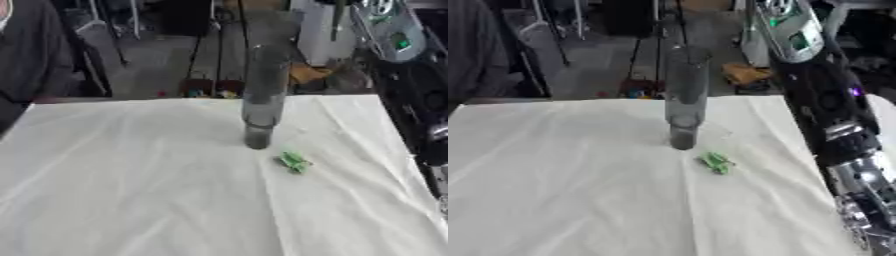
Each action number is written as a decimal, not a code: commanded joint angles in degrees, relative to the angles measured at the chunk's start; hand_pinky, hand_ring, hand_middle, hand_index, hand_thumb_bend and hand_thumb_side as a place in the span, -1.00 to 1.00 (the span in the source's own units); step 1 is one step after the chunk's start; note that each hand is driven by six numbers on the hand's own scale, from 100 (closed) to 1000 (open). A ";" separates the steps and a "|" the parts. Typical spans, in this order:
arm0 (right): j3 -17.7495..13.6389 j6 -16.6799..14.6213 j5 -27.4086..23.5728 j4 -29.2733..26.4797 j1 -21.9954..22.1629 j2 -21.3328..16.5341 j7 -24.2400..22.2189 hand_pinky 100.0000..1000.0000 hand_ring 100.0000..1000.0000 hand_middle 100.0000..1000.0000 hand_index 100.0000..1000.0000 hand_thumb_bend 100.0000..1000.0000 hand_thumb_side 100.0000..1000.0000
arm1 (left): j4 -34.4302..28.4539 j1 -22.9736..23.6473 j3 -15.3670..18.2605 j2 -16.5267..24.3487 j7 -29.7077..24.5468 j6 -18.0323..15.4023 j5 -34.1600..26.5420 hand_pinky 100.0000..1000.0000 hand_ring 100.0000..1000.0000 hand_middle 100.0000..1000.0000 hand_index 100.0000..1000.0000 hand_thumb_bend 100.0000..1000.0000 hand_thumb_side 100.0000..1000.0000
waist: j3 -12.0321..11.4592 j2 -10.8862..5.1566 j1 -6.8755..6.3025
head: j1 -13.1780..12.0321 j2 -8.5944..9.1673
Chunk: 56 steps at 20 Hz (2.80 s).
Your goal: Arrange flowers into the vase.
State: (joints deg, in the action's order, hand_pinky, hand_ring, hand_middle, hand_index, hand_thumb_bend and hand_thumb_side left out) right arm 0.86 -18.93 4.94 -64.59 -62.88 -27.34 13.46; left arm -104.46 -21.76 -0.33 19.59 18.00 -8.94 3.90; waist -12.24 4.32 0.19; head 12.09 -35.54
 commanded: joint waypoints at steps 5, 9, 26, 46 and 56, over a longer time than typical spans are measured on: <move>-0.55 -0.19 -1.28 -1.41 -1.74 0.63 0.90 -1.00 -1.00 -1.00 -0.70 -1.00 0.39 | -1.50 -1.50 -0.23 0.02 -0.51 -0.07 -0.49 0.44 0.24 0.35 0.55 0.13 0.69 | -1.08 -0.16 -0.44 | 1.55 1.33; -0.61 -0.61 -1.88 -2.06 -1.58 1.18 0.95 -1.00 -1.00 -1.00 -0.69 -1.00 0.39 | -1.71 -1.95 -0.52 -0.47 -0.84 -0.09 -0.67 0.45 0.24 0.35 0.55 0.13 0.69 | -2.61 0.14 -0.66 | 2.68 1.79; 0.82 -0.65 0.30 0.84 2.24 5.04 -2.26 -1.00 -0.85 -0.92 -0.64 -1.00 0.31 | -1.97 -2.33 -0.51 -0.84 -0.83 -0.01 -0.80 0.45 0.24 0.34 0.55 0.13 0.70 | -3.33 1.22 -0.96 | 3.56 2.95; 1.47 6.27 9.27 6.52 2.01 2.41 -13.03 -0.26 0.09 -0.08 -0.14 -1.00 0.35 | -1.66 -1.73 -0.44 -0.57 -0.71 0.03 -0.73 0.45 0.23 0.34 0.54 0.13 0.70 | -2.30 0.95 -0.80 | 3.17 2.76; 0.44 8.45 14.84 8.74 0.75 -1.15 -18.76 0.83 0.81 0.54 0.31 -1.00 0.47 | -1.47 -1.29 -0.35 -0.24 -0.63 -0.06 -0.64 0.45 0.23 0.34 0.54 0.13 0.70 | -1.58 0.36 -0.40 | 2.71 2.46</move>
State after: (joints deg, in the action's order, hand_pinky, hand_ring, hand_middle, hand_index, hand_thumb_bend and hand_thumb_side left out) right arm 1.77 -10.55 18.89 -55.72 -60.32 -26.46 -4.56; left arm -105.40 -22.60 -1.14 18.14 17.22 -9.02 3.33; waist -13.85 5.62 -0.13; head 14.97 -32.70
